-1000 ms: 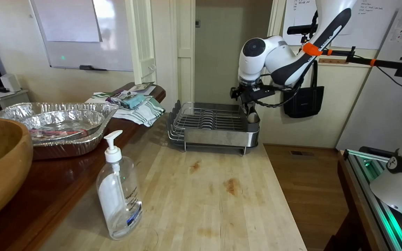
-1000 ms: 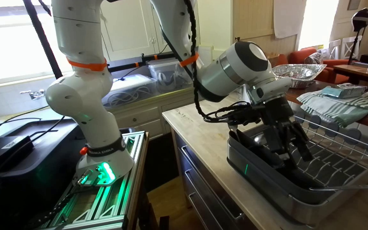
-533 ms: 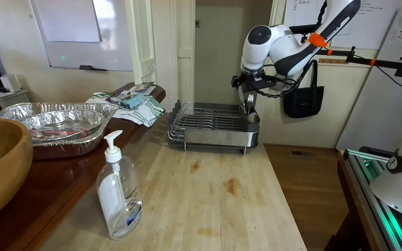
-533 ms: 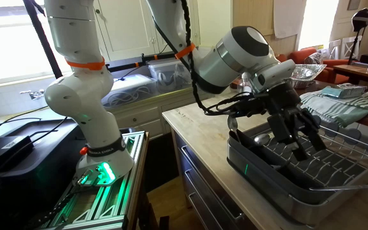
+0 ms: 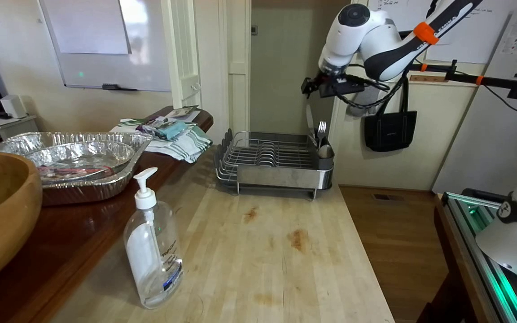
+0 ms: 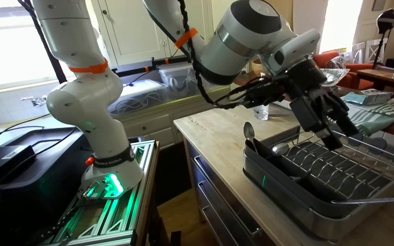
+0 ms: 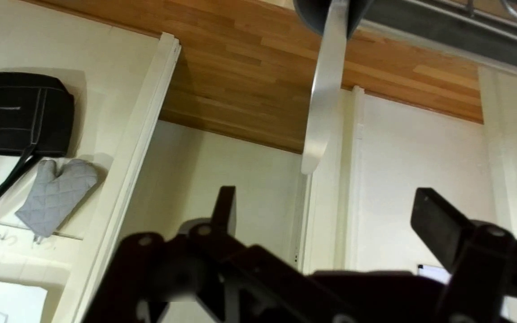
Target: Pick up the knife from the counter and put it on the dish dryer
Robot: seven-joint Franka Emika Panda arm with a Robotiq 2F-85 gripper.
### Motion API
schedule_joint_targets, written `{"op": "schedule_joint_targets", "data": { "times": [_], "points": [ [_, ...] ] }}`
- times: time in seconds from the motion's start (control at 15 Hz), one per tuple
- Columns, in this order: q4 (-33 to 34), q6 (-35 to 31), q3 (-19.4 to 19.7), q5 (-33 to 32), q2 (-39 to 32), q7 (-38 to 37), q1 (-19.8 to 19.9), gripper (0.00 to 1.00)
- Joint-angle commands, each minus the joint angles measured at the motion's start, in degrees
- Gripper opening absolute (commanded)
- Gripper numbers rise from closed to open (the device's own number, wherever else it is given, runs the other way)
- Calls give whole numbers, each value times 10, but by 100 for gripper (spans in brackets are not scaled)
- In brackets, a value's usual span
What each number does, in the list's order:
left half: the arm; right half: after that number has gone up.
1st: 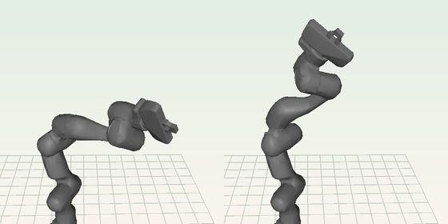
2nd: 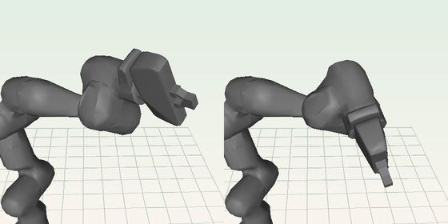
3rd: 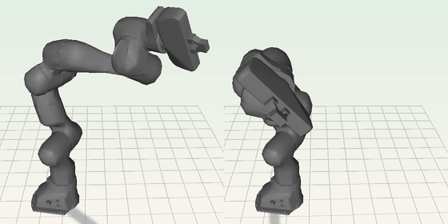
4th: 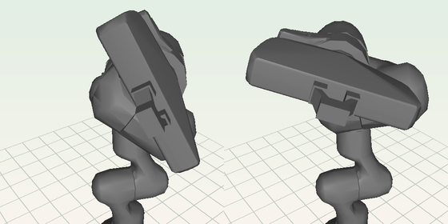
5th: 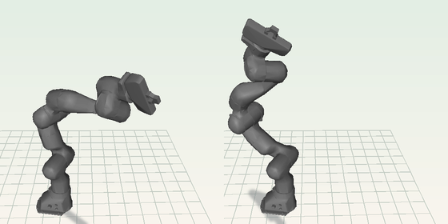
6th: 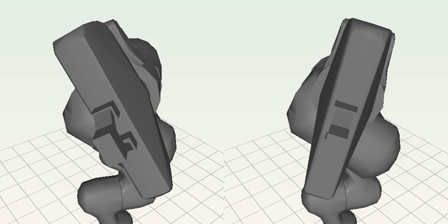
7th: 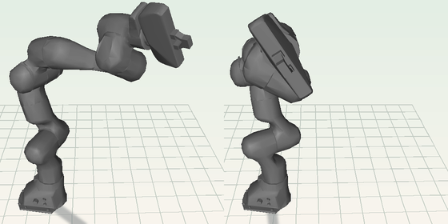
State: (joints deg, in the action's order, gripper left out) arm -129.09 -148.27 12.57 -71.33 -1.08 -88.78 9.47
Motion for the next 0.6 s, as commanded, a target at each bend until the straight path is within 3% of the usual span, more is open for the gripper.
{"op": "schedule_joint_targets", "data": {
  "times": [0.0,0.2,0.53],
  "points": [
    [-41,-78,6,92,47,124,20,100],
    [-64,-105,10,197,68,252,22,100],
    [-100,-55,-4,363,110,469,8,100]
  ]
}}
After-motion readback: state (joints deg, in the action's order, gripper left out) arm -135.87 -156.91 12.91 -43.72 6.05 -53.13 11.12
